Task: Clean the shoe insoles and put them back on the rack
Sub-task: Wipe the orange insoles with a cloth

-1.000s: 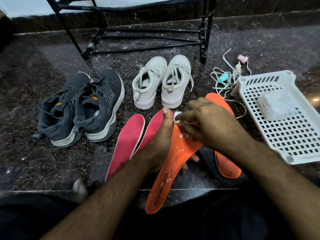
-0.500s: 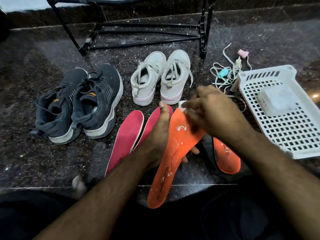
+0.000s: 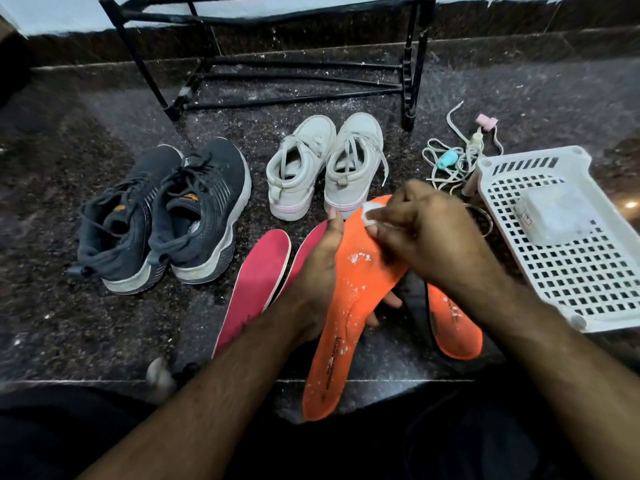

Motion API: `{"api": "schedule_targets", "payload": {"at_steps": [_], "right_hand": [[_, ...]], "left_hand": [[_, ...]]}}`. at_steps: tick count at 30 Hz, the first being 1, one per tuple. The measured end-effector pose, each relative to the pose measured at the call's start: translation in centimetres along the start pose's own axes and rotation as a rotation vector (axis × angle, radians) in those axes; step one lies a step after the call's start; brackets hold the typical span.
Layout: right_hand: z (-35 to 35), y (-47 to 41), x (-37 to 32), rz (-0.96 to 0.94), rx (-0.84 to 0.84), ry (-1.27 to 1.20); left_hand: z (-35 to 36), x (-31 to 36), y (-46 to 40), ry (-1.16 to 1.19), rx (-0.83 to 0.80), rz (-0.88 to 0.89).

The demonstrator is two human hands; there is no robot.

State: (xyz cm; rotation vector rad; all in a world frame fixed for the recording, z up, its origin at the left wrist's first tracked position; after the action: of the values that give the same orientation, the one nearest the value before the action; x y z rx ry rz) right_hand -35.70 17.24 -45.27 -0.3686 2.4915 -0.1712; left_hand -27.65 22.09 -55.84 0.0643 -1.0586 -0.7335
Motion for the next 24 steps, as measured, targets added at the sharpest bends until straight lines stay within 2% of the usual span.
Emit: {"api": "schedule_targets", "payload": {"at_steps": [3,8,13,19,24], "right_hand": [[2.3,1.4,-2.7,-0.112,-0.091,-0.011],[-0.6,-0.4,0.9,0.051,0.026,0.079],[2.3,1.4,-2.3,-0.106,-0.102,0.052],[-0.5,-0.6,1.1,0.049,0.053,0.087],[3.1,1.7,-2.8,-0.085,-0.113,0.073]], "left_hand": [[0.4,-0.2,0.3,0.058,0.002,-0.017],[-0.5,0.1,0.0,-0.015,0.061,0.016],[-0.2,0.1,0.1,0.051,0.054,0.022],[-0.8,0.7,0.0,0.019,0.082,0.032],[-1.2,0.5,0.5,0.025,0.157,0.036]]}}
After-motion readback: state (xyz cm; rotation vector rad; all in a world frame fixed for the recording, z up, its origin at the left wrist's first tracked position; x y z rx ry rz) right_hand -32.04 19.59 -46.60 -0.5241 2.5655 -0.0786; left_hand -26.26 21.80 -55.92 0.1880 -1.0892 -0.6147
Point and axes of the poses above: each hand's wrist, its own y-axis away from the middle knuckle, its own z-axis out of the palm, x = y × z, the point moved 10 cm from there along -y, towards the middle knuckle, and after that the axes turned 6 degrees about z, right-handed, at the moved point
